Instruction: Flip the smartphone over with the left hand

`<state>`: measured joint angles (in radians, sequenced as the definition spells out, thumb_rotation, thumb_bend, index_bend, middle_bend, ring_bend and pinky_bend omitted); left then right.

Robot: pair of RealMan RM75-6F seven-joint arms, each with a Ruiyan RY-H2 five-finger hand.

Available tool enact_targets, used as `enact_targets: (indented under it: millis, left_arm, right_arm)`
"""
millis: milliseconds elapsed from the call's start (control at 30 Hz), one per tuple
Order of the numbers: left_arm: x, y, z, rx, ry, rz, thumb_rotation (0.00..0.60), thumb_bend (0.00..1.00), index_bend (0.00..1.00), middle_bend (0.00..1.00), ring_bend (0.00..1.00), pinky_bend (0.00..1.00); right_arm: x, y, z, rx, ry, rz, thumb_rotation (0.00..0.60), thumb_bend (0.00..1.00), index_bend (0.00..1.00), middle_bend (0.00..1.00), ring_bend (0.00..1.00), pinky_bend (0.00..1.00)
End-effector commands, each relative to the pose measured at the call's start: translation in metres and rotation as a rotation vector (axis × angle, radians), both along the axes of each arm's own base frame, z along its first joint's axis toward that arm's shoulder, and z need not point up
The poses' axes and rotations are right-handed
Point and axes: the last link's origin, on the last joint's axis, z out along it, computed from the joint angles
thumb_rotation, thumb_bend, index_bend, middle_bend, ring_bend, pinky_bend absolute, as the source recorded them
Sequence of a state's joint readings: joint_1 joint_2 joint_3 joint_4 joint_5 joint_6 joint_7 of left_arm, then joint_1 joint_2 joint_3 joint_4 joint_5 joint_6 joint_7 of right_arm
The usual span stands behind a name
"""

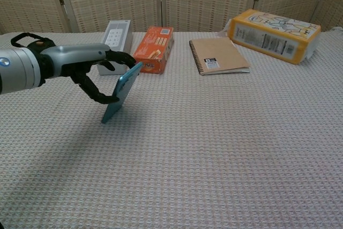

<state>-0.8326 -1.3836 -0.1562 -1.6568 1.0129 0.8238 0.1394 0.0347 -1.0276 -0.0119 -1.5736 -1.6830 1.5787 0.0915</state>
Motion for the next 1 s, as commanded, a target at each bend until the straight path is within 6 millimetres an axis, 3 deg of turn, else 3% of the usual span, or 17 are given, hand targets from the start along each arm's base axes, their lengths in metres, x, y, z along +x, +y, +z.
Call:
enact_targets:
  millis: [33,533,1000]
  left_arm:
    - [-0.007,0.006,0.008,-0.002,-0.024,0.045,0.6,0.34,0.38,0.07,0.04,0.14]
    - [-0.043,0.031,0.03,0.016,-0.017,0.154,0.6,0.34,0.27,0.07,0.03,0.14]
    - [-0.064,0.049,0.037,0.032,0.005,0.25,0.6,0.34,0.22,0.07,0.02,0.14]
  right_arm:
    - [0.001,0.0,0.0,0.001,0.0,0.003,0.6,0.25,0.13,0.17,0.13,0.15]
    - [0.003,0.003,0.001,-0.008,0.001,0.004,0.6,0.25,0.13,0.17,0.13,0.15]
    - [0.002,0.003,0.001,-0.006,0.002,-0.003,0.6,0.25,0.13,0.17,0.13,0.15]
